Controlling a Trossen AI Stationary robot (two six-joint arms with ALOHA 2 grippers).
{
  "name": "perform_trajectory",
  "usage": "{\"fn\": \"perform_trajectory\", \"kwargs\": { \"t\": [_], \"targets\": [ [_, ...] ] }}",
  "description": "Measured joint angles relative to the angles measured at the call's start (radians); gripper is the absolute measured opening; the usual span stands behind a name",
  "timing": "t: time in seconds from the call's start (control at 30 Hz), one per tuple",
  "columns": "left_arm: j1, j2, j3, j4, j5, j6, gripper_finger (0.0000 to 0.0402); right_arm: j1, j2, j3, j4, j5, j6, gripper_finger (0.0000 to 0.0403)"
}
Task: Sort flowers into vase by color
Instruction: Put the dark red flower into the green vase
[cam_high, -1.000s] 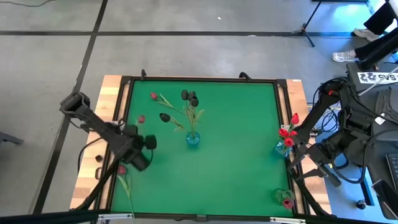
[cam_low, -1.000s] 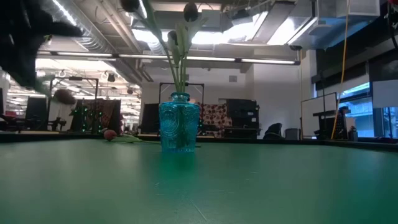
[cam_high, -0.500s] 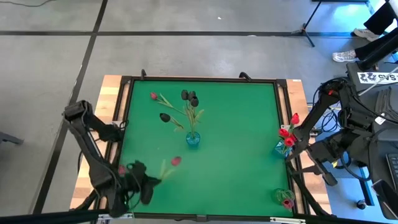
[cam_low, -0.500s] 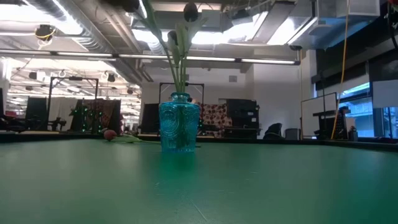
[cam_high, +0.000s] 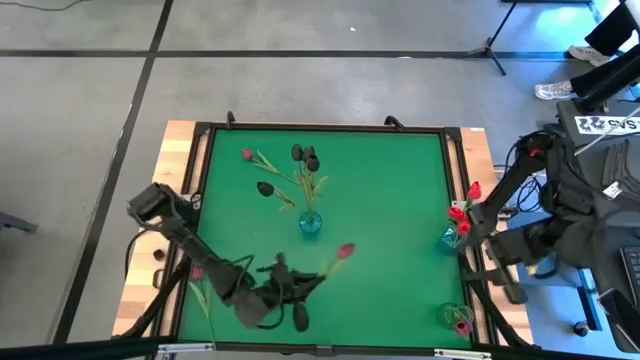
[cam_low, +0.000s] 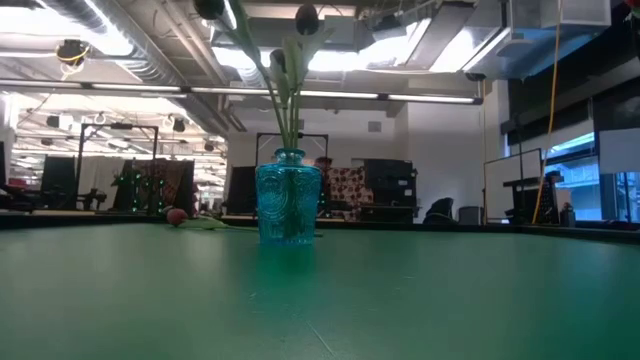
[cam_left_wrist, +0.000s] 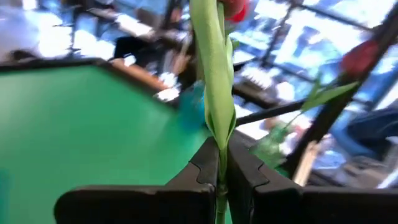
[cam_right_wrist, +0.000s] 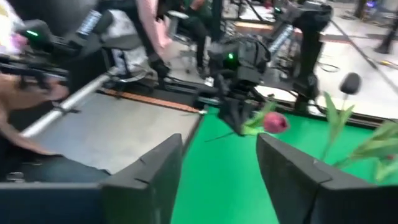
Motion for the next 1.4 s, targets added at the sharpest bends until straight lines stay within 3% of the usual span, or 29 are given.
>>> {"fn": "perform_trajectory", "kwargs": {
  "t": [0.1, 0.2, 0.3, 0.47, 0.67, 0.83, 0.97, 1.23, 1.4],
  "targets": [
    [0.044, 0.038, 0.004, 0.235, 0.083, 0.157, 0.0007, -0.044, 0.033, 0.0, -0.007, 0.006, 0.0, 0.0243],
    [0.074, 0.069, 0.051, 0.353, 0.223, 0.316, 0.0007, -0.097, 0.065, 0.0, -0.008, 0.002, 0.002, 0.0269],
    [0.095, 0.091, 0.137, 0.365, 0.315, 0.442, 0.0007, -0.165, 0.101, 0.0, 0.009, 0.001, 0.002, 0.028],
    [0.121, 0.108, 0.239, 0.355, 0.356, 0.631, 0.0007, -0.231, 0.127, 0.0, 0.062, -0.047, -0.007, 0.027],
    [0.165, 0.108, 0.256, 0.363, 0.419, 0.658, 0.0007, -0.238, 0.149, 0.0, 0.224, -0.133, -0.085, 0.0254],
    [0.221, 0.108, 0.256, 0.395, 0.59, 0.636, 0.0007, -0.238, 0.181, 0.0, 0.271, -0.037, -0.113, 0.0253],
    [0.245, 0.108, 0.256, 0.407, 0.606, 0.637, 0.0007, -0.264, 0.204, 0.0, 0.33, 0.0, -0.129, 0.0253],
    [0.264, 0.108, 0.256, 0.417, 0.627, 0.638, 0.0007, -0.333, 0.247, 0.0, 0.392, -0.05, -0.131, 0.0252],
    [0.262, 0.108, 0.256, 0.416, 0.619, 0.644, 0.0007, -0.345, 0.248, 0.0, 0.442, -0.056, -0.141, 0.0218]
  ]
}}
